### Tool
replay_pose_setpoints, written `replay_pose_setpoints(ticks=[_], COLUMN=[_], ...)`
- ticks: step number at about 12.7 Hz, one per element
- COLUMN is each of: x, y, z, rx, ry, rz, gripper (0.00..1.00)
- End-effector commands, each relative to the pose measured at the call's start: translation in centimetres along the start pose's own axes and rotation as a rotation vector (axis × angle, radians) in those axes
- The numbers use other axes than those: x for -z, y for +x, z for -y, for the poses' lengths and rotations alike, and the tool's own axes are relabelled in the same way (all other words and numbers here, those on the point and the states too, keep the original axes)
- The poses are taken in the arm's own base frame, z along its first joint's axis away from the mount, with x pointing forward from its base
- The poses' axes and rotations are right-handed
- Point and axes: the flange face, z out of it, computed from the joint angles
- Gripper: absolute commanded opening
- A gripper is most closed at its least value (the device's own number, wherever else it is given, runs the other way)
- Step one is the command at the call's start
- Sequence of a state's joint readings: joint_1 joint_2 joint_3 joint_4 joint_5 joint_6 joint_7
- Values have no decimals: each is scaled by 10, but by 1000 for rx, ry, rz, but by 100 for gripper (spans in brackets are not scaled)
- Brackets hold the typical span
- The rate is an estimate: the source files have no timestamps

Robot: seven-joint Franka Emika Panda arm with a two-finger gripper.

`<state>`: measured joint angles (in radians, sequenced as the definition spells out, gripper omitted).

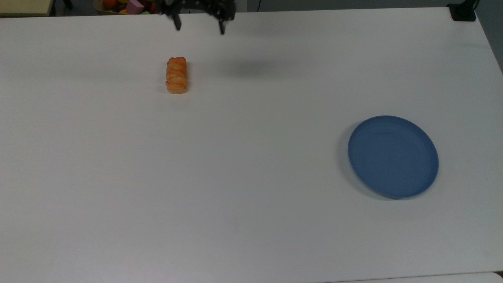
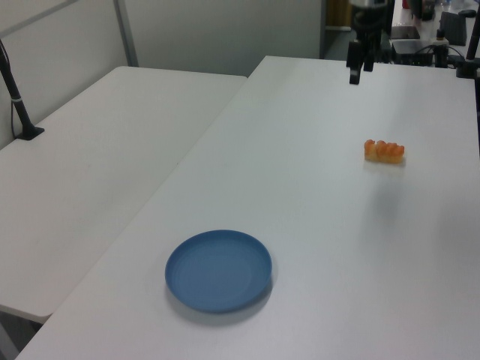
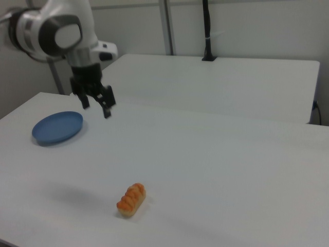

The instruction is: Put the bread on the table

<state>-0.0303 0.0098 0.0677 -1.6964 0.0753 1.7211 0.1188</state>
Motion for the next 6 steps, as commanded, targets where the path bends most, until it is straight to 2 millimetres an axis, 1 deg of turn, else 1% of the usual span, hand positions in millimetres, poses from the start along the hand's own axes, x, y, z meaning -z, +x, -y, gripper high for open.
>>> replay_pose_setpoints(ticks=[1,2,3,4,5,6], x=[51,56,56,58,52,50], y=[-13,-22,-27,-32,-34,-33], z=[25,51,65,73,82,82], rx=[-30,26,66,93,137,162], ry=[104,92,81,71,52,49], rz=[14,4,-3,-14,-21,-35], gripper=[100,100,100,100,100,100])
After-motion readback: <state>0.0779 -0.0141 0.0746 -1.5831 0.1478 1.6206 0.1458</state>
